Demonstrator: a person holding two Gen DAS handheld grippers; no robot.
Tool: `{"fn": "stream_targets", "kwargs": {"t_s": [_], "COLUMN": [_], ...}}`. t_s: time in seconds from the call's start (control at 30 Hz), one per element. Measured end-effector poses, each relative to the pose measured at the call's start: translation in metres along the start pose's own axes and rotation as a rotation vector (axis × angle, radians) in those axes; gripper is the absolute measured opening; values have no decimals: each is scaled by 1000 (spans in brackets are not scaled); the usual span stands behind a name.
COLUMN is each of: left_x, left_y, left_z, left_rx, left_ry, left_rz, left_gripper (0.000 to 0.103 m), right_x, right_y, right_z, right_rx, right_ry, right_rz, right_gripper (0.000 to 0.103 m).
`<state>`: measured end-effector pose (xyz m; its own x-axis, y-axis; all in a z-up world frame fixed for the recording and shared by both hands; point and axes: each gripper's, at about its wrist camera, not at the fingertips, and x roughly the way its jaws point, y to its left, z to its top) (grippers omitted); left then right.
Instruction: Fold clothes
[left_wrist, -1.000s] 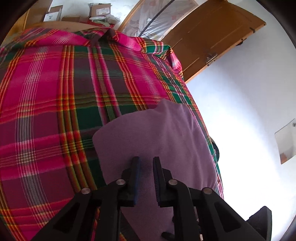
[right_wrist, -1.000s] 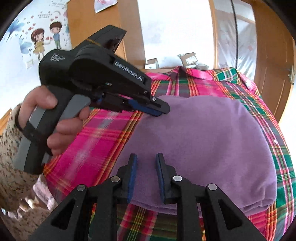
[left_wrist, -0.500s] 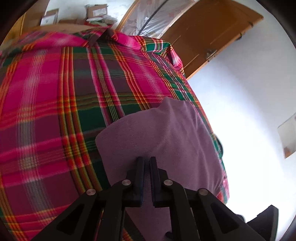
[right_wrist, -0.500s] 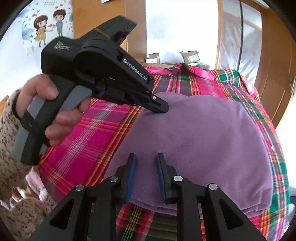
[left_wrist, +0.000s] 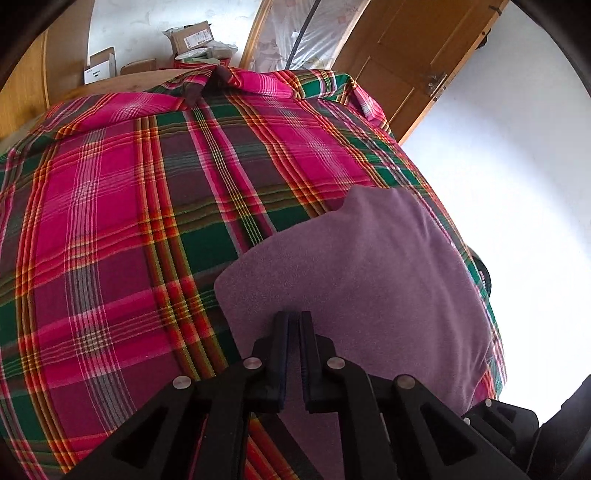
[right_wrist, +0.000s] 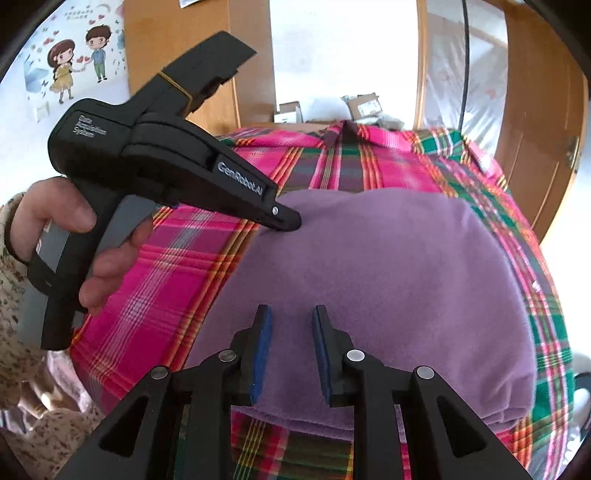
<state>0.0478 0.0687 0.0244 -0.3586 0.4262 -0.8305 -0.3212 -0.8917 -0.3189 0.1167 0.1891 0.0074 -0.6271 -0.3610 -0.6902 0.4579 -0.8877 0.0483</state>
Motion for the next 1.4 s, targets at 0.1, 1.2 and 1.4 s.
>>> {"fn": "stream_targets", "kwargs": {"t_s": [0.1,1.2,1.4], "left_x": [1,11,8], "left_y": [-8,-23,-23], "left_z": [-3,11,10], "left_rx": [27,8,10], "left_ry": [-13,-34,-40], "left_rz": [38,-10,-16], "left_gripper": [7,5,5], "right_x": [0,55,49], "right_y": [-6,-146,-147], "right_z": [-2,81,81], "right_rx": [18,119,130], "right_ry": [-2,186,176], "right_rz": [29,-93,-77], "right_gripper": [23,8,7]}}
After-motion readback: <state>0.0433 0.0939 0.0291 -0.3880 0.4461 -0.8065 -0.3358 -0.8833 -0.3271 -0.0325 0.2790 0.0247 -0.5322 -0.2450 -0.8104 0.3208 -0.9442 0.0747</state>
